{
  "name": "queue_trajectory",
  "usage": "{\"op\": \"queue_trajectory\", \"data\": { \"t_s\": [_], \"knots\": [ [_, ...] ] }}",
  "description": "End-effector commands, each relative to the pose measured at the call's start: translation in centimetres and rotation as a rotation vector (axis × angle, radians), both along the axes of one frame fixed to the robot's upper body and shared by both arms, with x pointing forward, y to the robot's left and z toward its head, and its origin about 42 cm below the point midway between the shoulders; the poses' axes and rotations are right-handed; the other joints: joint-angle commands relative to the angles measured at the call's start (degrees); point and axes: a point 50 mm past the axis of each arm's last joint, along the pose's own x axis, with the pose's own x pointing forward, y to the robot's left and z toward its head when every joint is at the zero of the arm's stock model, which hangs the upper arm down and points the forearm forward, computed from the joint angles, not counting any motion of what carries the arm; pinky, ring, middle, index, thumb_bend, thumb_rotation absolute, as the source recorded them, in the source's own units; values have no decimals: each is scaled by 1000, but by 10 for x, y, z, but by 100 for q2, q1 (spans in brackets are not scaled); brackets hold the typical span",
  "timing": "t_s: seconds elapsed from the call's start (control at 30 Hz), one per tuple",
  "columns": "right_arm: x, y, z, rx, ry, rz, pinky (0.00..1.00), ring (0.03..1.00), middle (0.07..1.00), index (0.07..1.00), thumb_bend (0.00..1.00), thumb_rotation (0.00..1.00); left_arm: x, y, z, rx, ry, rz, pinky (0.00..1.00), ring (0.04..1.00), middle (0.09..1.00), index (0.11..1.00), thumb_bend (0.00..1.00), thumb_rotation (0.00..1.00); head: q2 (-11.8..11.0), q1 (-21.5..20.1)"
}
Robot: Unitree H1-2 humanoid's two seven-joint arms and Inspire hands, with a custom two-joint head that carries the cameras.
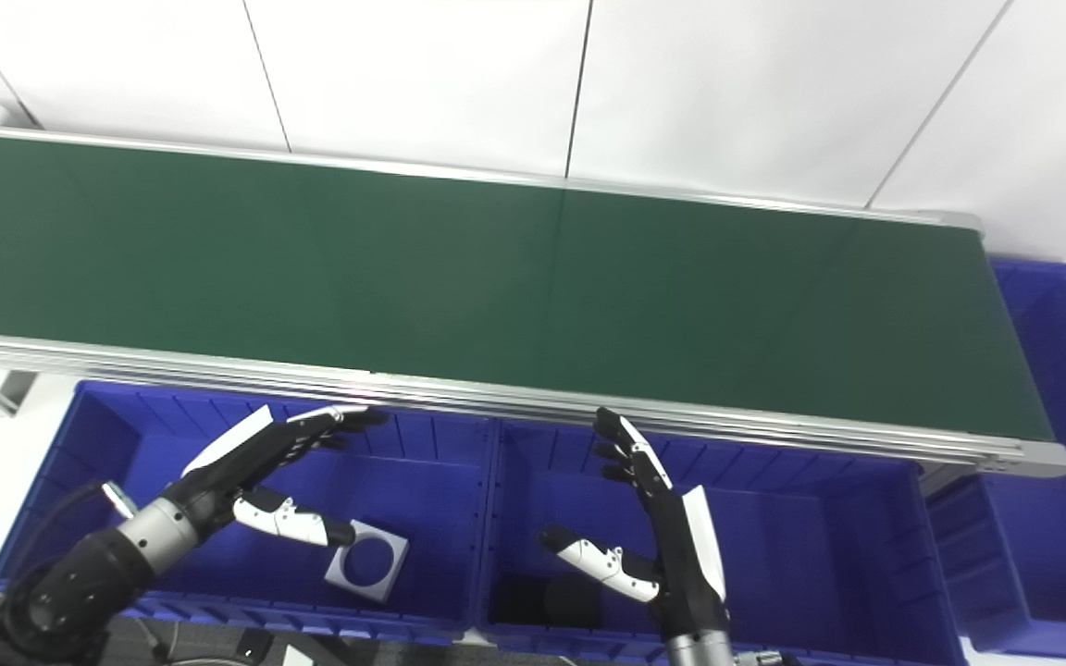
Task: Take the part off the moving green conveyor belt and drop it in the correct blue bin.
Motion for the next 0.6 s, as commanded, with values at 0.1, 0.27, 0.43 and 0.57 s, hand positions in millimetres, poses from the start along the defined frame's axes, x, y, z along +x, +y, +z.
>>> {"op": "queue_trajectory", "data": {
  "t_s": [0.1,0.27,0.43,0.57],
  "knots": [
    [2,3,10,13,-35,-4,761,821,868,891,781,540,-5,-13,5,-207,-10,-10,832,847,860,829,958,389,-3,-46],
    [2,5,10,16,-31,-3,761,821,873,896,789,546,-11,-18,-1,-304,29,3,851,837,851,826,963,361,-6,-147],
    [2,7,9,15,-27,0,761,822,873,895,788,544,-13,-16,-6,-334,30,36,845,841,851,829,927,332,-25,-235],
    [3,9,9,21,-22,2,765,824,873,895,795,542,-13,-13,-8,-318,11,64,834,844,853,838,919,310,-44,-285]
  ]
}}
